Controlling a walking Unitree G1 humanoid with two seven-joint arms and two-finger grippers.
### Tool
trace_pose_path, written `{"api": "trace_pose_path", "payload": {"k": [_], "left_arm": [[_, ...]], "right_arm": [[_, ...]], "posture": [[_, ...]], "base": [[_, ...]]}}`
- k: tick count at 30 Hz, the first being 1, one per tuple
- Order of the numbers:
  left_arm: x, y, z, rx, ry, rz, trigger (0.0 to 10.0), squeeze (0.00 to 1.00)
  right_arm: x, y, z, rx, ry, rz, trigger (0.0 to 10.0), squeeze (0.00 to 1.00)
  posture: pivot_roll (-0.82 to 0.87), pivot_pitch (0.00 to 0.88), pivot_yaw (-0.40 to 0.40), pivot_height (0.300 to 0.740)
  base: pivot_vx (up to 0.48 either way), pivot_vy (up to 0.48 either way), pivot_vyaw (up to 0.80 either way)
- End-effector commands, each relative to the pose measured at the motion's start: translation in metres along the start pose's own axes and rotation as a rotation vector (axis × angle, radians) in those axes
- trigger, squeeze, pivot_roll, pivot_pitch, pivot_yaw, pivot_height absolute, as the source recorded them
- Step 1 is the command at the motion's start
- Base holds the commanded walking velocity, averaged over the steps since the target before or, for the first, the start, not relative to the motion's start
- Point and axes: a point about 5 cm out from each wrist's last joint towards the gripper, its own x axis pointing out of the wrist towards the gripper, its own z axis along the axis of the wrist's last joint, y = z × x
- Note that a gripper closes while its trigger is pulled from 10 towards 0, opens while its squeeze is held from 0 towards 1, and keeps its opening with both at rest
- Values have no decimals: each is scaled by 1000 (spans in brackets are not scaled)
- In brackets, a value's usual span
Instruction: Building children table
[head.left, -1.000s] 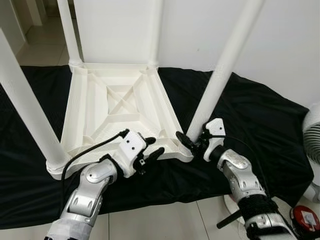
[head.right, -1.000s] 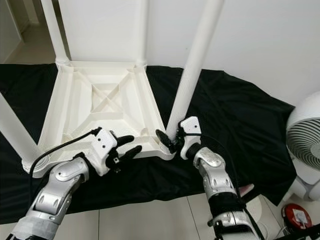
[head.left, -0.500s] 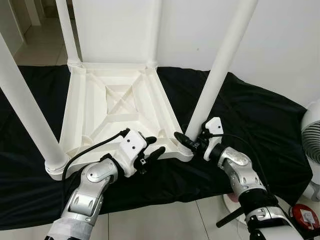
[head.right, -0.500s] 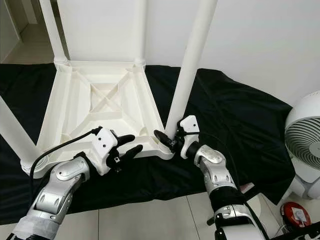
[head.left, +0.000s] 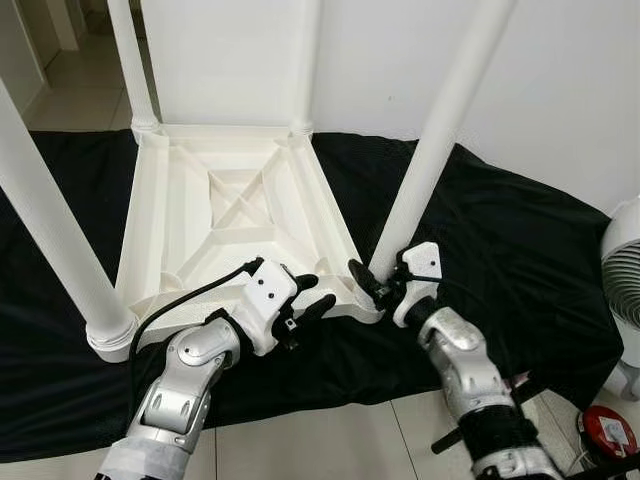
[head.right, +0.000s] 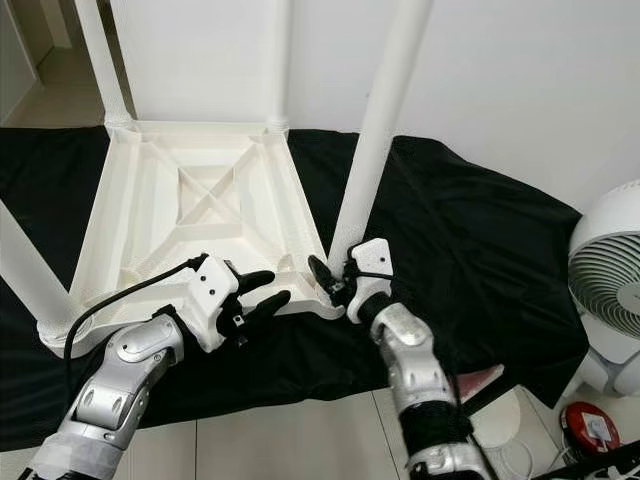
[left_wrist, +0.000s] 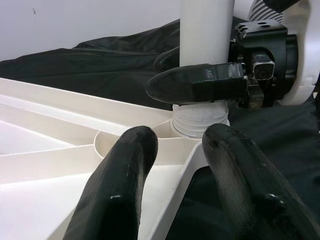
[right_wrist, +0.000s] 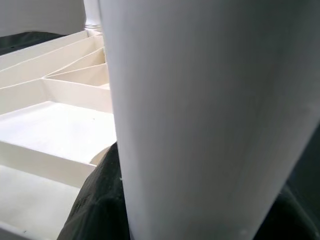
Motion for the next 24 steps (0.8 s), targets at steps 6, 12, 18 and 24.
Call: {"api": "trace_pose_path", "payload": {"k": [6,12,18,24], "left_arm": [[1,-1,-2,-13,8,41,10000,0],[1,-2,-2,-15,8,40,10000,0],[2,-3,-2,-13,7,37,10000,0],[0,-2,-3,-11,11,40,10000,0]], "right_arm": [[-5,1,-2,-11,30,-305,10000,0],[-10,19,-3,58,38,-403,10000,0],[-11,17,0,75,22,-407,10000,51],[-14,10,5,122,-1,-384,10000,1000]], "posture": [[69,61,-98,740],[73,58,-103,740],[76,51,-108,740],[81,46,-108,740]], "base": [[0,0,0],[0,0,0],[0,0,0],[0,0,0]]}}
